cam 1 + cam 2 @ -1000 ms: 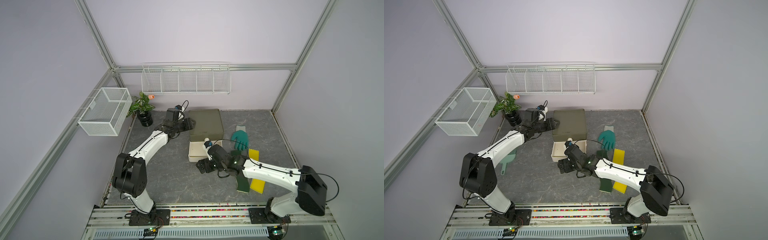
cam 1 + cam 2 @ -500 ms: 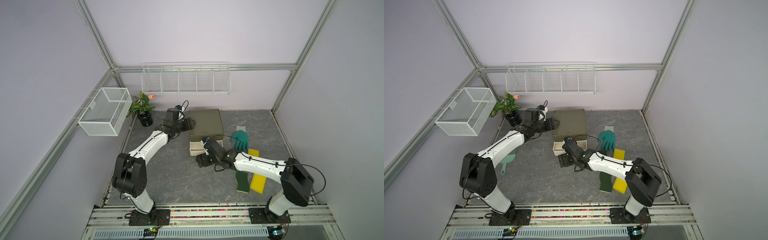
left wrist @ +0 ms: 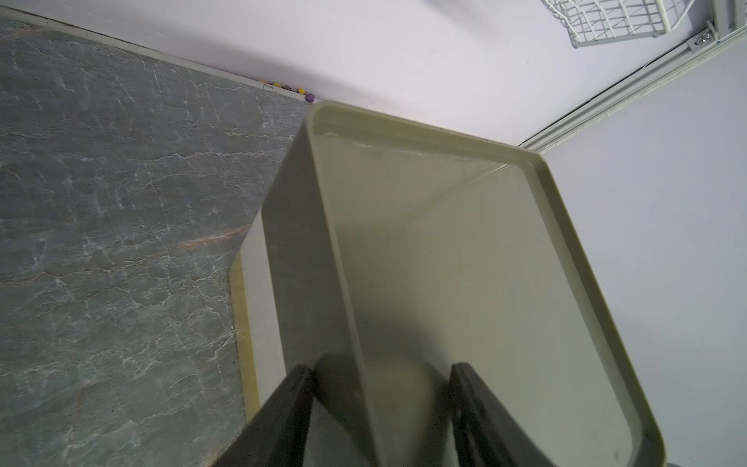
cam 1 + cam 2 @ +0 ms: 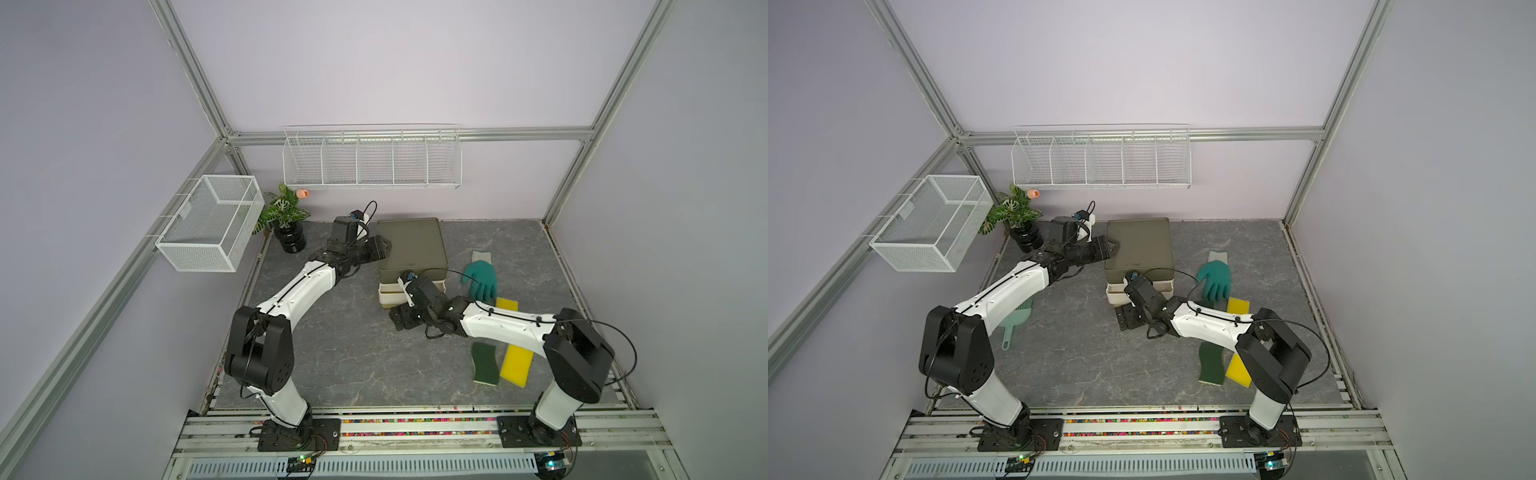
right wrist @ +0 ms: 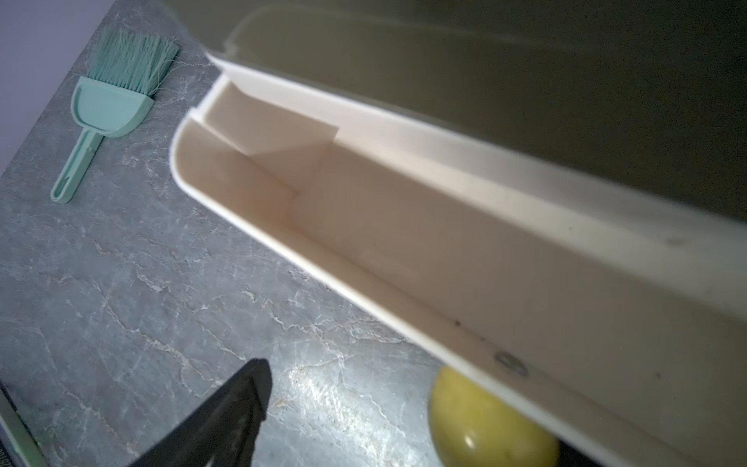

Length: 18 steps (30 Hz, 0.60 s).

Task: Take the sponge out of the drawer
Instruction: Close the drawer in the storage box.

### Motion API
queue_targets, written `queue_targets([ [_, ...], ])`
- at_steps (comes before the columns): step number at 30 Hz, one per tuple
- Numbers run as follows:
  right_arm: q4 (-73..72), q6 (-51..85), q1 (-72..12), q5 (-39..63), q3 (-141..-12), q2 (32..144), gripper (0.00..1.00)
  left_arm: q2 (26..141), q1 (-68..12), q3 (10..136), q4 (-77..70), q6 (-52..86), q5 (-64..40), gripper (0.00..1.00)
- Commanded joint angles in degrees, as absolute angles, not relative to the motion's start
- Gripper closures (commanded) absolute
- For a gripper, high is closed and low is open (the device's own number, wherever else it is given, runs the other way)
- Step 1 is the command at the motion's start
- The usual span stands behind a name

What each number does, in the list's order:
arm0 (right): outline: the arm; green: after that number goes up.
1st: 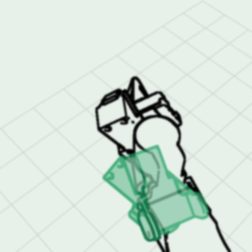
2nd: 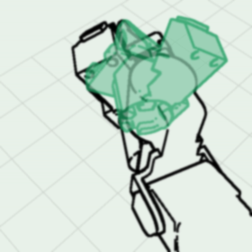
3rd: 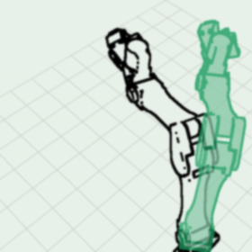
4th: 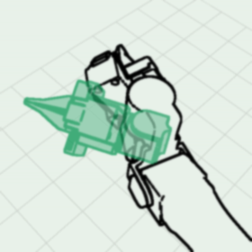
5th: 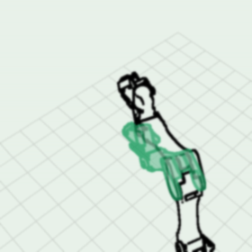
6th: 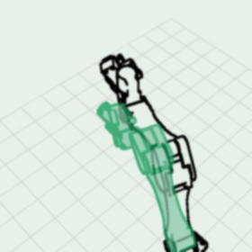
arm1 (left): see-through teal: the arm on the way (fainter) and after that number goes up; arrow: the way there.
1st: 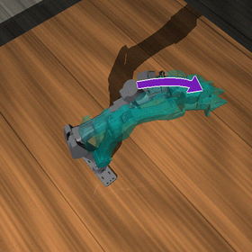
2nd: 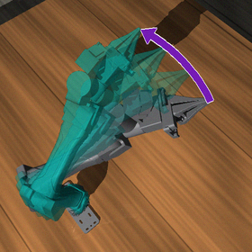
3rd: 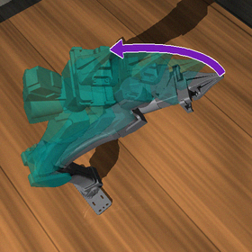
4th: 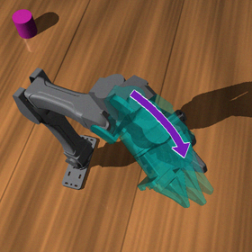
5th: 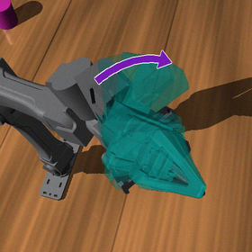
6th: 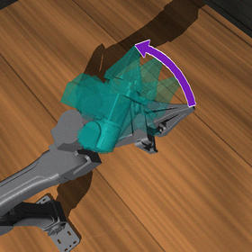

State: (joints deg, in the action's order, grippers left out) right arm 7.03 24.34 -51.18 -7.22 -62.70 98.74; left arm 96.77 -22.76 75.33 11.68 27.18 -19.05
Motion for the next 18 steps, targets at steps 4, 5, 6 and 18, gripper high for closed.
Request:
queue_targets([
  [4,0.28,25.05,-48.10,-10.47,-63.00,99.98,0.11,99.67,-24.20,74.49,19.17,25.94,-21.94,0.42],
  [5,-0.47,24.96,-47.94,-10.78,-62.65,99.80,0.11,99.67,-24.19,74.53,19.20,26.00,-21.83,0.43],
  [6,-1.29,24.92,-47.75,-10.77,-62.42,99.74,0.11,99.67,-24.19,74.53,19.16,25.98,-21.82,0.42],
  [18,-4.91,21.92,-46.18,-10.94,-63.78,102.30,0.11,99.67,-24.19,74.44,19.22,25.95,-21.96,0.42],
])
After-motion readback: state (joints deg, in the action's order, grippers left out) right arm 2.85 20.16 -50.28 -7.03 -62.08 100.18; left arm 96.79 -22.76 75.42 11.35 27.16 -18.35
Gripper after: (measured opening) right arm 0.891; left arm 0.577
